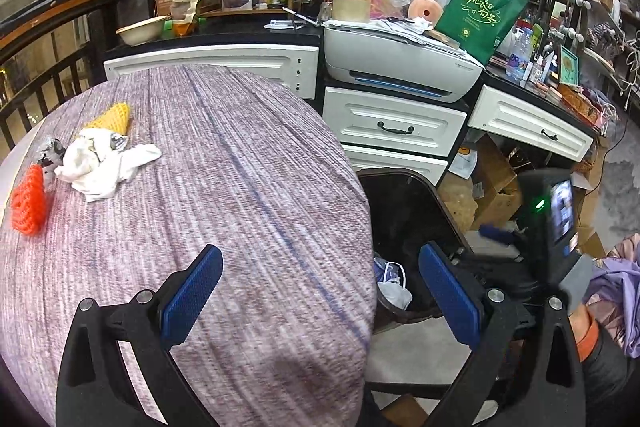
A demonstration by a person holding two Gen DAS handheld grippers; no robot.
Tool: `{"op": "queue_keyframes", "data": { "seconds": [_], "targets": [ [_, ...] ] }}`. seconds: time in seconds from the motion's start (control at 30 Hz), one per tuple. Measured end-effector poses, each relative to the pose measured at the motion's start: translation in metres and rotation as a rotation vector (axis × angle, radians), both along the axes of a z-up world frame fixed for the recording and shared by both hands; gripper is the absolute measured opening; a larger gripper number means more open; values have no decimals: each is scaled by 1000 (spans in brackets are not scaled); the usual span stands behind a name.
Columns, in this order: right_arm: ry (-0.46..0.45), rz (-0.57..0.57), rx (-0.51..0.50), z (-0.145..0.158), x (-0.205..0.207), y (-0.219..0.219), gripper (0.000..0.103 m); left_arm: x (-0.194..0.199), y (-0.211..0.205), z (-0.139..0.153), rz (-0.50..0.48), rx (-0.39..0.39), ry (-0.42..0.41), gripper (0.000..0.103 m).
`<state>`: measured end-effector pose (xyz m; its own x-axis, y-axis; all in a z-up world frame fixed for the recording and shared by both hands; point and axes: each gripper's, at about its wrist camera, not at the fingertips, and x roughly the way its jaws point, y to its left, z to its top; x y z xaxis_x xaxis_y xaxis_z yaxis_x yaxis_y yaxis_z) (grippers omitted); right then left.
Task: Collect trash
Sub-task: 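Lower the green carton into the black bin and open the right tool, then bring both tools back over the table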
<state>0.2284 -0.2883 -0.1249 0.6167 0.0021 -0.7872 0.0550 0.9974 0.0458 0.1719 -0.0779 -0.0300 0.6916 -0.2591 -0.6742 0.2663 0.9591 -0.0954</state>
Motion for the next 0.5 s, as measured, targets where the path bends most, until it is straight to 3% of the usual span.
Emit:
{"op": "queue_keyframes", "data": {
  "seconds": [0.27, 0.5],
  "targets": [
    [-131, 64, -19, 53, -8, 28, 82, -10, 41, 7, -2, -13, -15, 97],
    [-191, 141, -22, 84, -5, 62, 82, -14, 105, 14, 109, -53, -8, 97]
  ]
}}
